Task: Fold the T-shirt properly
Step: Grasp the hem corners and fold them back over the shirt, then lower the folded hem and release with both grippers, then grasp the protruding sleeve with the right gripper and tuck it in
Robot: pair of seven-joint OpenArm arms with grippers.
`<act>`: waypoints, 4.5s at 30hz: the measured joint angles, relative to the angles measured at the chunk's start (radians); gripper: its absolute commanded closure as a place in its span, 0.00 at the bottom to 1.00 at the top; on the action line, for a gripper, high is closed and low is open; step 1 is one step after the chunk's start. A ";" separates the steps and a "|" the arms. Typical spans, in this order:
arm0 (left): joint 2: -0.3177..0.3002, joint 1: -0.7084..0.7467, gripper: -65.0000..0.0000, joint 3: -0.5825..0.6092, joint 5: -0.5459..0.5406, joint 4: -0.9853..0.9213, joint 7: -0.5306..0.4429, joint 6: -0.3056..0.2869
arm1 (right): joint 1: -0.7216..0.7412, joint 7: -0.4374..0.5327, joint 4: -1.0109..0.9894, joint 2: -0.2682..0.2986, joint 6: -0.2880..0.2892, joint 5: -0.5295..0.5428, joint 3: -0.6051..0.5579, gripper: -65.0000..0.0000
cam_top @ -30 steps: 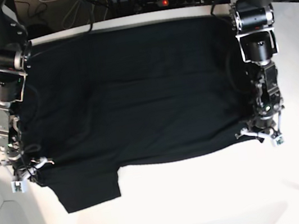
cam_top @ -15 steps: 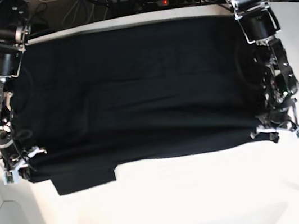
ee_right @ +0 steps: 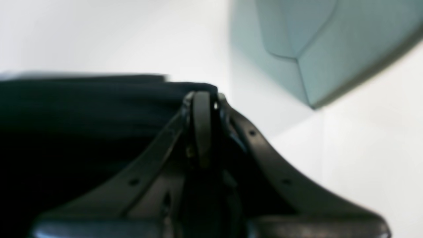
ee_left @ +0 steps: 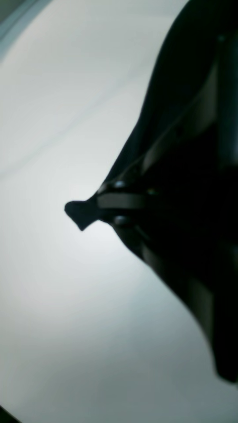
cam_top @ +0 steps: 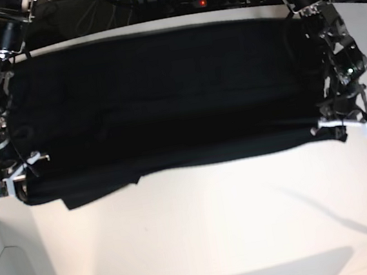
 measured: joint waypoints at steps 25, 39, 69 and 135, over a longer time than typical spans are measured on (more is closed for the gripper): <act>0.037 0.224 1.00 -0.008 -0.001 0.038 -0.020 0.000 | -0.152 -0.025 -0.043 -0.017 0.030 -0.004 0.036 1.00; 0.043 0.233 0.49 -0.009 0.004 0.058 -0.016 0.003 | -0.117 -0.101 0.130 -0.041 0.132 -0.006 0.242 0.54; 0.044 0.232 0.39 -0.009 0.003 0.099 -0.020 0.003 | 0.157 -0.219 -0.283 -0.061 0.217 -0.019 0.060 0.54; 0.034 0.219 0.38 -0.061 0.007 0.119 -0.013 0.003 | -0.345 -0.216 0.267 -0.142 0.248 -0.009 0.168 0.65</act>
